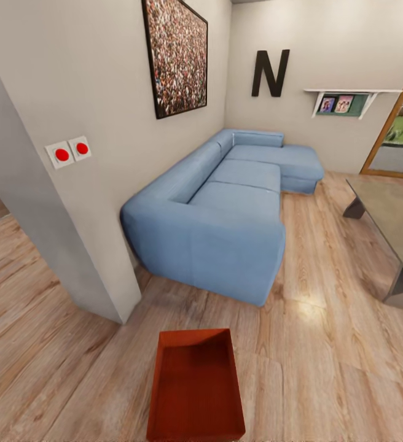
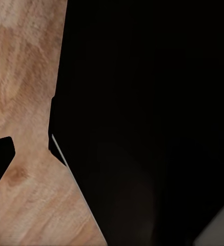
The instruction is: Move the two storage containers from the living room to the garage. In the garage, place one container on the floor and stack the other container on top of it (either order is fine).
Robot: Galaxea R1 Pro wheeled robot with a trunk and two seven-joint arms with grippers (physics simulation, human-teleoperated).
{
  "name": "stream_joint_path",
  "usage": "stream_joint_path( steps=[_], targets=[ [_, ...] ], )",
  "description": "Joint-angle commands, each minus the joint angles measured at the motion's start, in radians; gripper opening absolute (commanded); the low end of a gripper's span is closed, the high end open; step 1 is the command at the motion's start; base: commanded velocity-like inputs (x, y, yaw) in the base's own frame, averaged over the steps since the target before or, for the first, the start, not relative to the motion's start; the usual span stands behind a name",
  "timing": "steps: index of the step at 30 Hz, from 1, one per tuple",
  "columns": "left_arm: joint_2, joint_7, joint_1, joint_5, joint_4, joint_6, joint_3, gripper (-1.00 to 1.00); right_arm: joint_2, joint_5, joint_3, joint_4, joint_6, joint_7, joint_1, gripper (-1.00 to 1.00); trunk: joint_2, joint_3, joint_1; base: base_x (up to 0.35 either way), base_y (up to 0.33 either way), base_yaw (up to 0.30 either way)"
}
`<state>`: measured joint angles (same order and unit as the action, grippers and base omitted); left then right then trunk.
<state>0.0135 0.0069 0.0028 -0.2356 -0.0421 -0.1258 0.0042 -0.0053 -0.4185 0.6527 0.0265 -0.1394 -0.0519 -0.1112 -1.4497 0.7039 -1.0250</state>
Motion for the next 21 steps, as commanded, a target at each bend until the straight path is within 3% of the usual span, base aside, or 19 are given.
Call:
stream_joint_path(
  steps=[1, 21],
  targets=[
    [0.000, 0.001, 0.000, -0.005, -0.001, -0.002, 0.000, 1.00, 0.001, -0.008, 0.008, 0.003, -0.005, 0.000, -0.001, 1.00, 0.000, 0.002, 0.000, 0.000, 0.000, 0.000],
    [-0.001, 0.001, 0.000, -0.004, -0.001, -0.002, -0.001, 1.00, 0.001, -0.009, 0.003, 0.003, -0.006, 0.000, -0.001, 1.00, 0.000, 0.034, 0.000, 0.000, 0.000, 0.000]
  ],
)
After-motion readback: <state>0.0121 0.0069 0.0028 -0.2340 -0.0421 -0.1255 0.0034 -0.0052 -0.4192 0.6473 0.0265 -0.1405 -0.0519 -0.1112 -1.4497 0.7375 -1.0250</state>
